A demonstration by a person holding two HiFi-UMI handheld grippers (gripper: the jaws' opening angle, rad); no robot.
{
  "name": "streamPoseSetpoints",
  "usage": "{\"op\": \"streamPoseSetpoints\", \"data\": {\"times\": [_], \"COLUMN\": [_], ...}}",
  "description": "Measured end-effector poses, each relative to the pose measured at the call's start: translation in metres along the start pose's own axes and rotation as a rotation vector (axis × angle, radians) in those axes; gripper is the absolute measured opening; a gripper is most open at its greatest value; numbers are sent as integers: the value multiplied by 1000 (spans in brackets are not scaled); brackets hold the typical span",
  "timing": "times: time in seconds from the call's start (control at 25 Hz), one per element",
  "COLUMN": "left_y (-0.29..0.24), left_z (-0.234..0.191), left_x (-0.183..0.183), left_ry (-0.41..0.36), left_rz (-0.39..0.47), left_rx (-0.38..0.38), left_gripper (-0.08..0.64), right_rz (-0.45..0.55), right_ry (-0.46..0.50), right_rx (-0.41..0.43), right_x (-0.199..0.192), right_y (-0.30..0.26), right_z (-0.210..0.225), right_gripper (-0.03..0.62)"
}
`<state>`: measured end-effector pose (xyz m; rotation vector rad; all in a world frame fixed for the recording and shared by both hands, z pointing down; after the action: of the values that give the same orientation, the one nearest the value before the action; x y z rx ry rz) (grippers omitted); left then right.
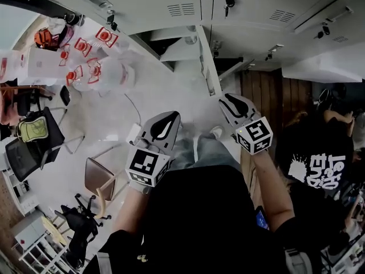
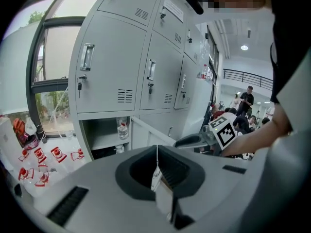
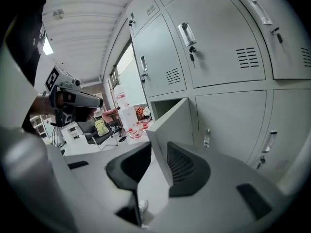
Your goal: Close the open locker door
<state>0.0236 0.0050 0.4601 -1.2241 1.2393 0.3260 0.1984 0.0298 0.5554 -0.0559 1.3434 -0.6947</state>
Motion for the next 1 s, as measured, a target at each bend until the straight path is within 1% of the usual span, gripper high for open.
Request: {"op": "streamPoseSetpoints", "data": {"times": [0.16, 0.32, 0.52, 0.68, 1.0], "left_y": [5, 16, 29, 39, 65], "left_z": [-12, -23, -48, -71, -130], "left_x": [-6, -12, -15, -16, -24], "left_ry": [12, 18, 25, 17, 38], "left_rz": [-6, -12, -6, 5, 24], "left_rx": [1, -8, -11, -14, -27], "left_gripper": [23, 23, 23, 23, 23], "right_rz": [-5, -16, -35, -28, -22], "right_ry": [-18, -13, -21, -67, -74], "right_rx": [-7, -5, -11, -41, -119], "right_x": [-2, -1, 3, 6, 23], "right_y": [-12, -20, -42, -62, -114], "right_z": [-3, -18, -41, -59, -94], "right_gripper": [97, 97, 97, 97, 94]}}
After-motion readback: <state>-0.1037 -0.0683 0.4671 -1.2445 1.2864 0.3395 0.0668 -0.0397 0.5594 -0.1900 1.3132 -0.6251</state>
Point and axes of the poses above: the fingertips, and each gripper's own axes: y backward along the fingers, z to its right, x out of its top, the point moved 3 cm from there along y, backward along the fingers, and after that the axes turned 1 degree about -z, right-handed, at the moved point
